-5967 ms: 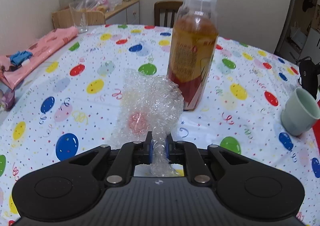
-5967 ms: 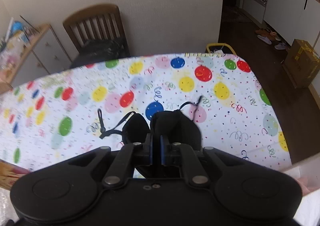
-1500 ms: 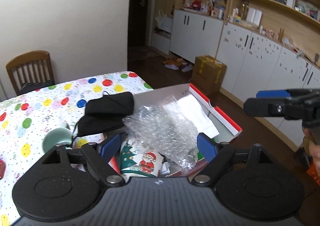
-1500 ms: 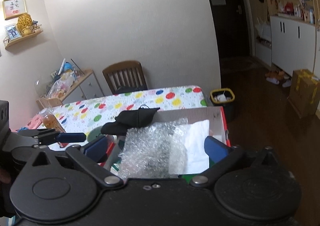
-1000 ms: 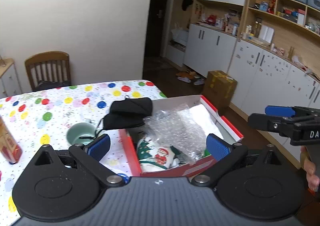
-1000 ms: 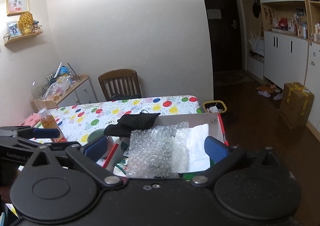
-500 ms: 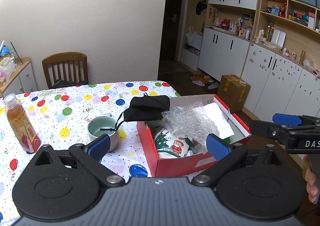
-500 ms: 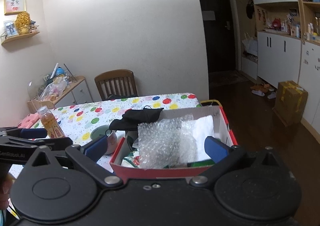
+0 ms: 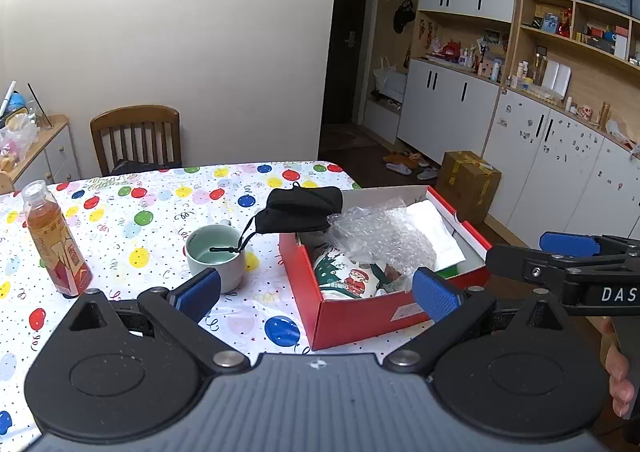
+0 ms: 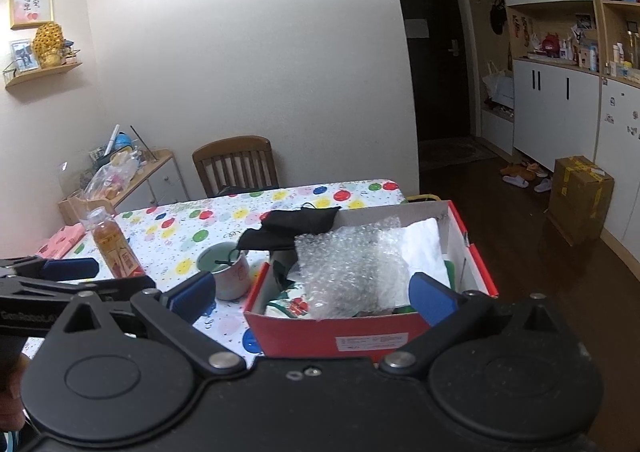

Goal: Organize soft objects

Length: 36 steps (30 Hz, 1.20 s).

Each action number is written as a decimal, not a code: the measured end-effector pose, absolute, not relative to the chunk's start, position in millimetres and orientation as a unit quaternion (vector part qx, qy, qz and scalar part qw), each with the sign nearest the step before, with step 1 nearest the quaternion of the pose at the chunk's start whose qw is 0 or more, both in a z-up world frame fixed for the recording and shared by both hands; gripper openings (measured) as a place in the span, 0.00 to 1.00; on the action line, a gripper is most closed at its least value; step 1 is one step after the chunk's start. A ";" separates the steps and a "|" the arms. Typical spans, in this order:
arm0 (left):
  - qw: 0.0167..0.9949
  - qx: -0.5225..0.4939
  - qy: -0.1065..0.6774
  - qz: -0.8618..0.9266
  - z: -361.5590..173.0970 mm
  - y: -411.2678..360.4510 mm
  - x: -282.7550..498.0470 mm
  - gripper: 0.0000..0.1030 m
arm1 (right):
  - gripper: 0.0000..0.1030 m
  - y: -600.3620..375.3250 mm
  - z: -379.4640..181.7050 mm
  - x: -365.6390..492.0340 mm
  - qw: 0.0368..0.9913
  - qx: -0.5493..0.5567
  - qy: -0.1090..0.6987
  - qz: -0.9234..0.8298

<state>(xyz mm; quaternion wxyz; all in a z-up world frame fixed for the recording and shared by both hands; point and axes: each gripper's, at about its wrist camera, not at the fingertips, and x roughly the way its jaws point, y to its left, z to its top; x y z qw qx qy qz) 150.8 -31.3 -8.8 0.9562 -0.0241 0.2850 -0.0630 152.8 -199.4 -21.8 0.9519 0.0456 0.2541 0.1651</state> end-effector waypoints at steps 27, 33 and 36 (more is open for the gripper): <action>0.960 -0.018 0.273 -0.054 1.7 -28.8 145.1 1.00 | 1.00 -191.4 -19.2 154.2 0.950 0.046 0.250 0.182; 0.960 -0.018 0.274 -0.052 1.8 -30.2 145.9 1.00 | 1.00 -193.0 -19.6 154.5 0.949 0.044 0.251 0.187; 0.960 -0.018 0.274 -0.052 1.7 -30.7 146.3 1.00 | 1.00 -193.7 -19.3 155.0 0.948 0.043 0.251 0.189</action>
